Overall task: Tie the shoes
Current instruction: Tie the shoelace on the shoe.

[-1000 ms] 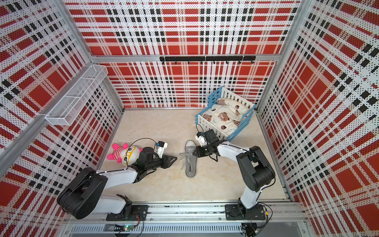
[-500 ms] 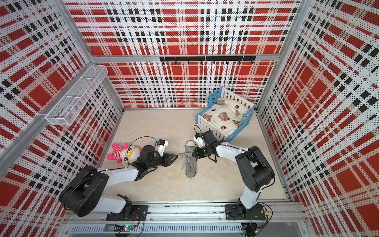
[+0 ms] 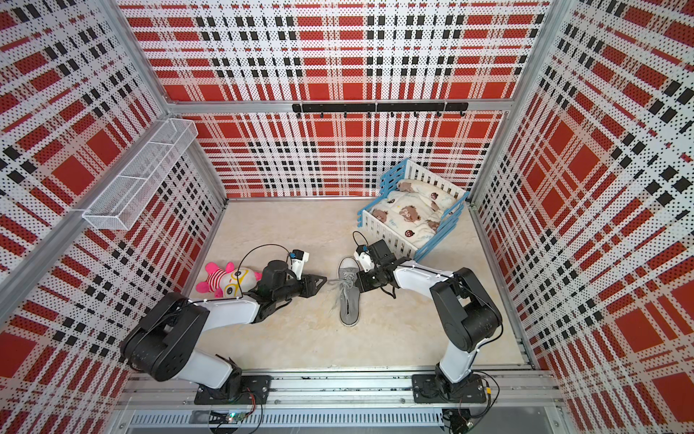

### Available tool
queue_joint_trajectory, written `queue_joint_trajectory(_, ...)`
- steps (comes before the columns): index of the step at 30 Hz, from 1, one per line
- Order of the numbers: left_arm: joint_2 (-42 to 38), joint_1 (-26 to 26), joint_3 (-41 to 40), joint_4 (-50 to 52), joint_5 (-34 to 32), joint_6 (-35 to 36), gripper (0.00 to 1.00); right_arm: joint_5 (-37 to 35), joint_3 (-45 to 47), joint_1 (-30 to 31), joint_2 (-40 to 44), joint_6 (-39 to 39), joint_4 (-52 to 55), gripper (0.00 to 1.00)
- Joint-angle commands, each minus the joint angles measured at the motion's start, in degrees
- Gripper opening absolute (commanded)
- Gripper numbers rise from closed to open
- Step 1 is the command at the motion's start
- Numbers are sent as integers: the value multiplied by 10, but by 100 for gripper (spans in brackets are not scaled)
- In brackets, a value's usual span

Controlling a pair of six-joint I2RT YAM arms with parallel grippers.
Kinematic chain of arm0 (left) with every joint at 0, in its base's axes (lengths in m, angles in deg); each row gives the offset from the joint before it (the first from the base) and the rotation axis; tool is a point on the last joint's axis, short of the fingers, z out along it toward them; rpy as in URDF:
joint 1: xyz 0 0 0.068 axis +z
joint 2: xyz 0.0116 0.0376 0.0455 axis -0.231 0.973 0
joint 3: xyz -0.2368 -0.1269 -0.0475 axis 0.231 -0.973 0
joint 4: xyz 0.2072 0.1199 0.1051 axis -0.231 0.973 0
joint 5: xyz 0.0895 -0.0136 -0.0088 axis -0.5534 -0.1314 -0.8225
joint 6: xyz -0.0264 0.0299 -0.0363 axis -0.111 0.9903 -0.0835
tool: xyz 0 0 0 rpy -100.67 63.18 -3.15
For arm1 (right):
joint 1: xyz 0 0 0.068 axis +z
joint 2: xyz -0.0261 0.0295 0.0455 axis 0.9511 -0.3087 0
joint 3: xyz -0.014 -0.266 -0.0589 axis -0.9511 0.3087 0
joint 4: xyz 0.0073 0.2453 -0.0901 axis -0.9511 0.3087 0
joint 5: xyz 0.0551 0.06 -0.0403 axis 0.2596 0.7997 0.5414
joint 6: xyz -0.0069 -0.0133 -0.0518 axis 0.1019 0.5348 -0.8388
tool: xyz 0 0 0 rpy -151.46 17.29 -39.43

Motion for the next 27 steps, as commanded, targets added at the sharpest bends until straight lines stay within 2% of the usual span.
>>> queue_joint_trajectory(1,39,3,21,-20,-7,11,48,-15,-2,4,11,1,-2,0)
queue_joint_trajectory(7,91,-7,38,-51,34,28,51,-17,-2,3,11,0,-1,0)
queue_joint_trajectory(15,123,-10,47,-68,62,40,52,-18,-5,4,10,-1,0,0)
queue_joint_trajectory(26,64,-13,0,-86,45,41,53,-16,-8,3,9,0,1,0)
queue_joint_trajectory(27,67,-13,2,-87,47,56,53,-15,-8,3,9,0,1,0)
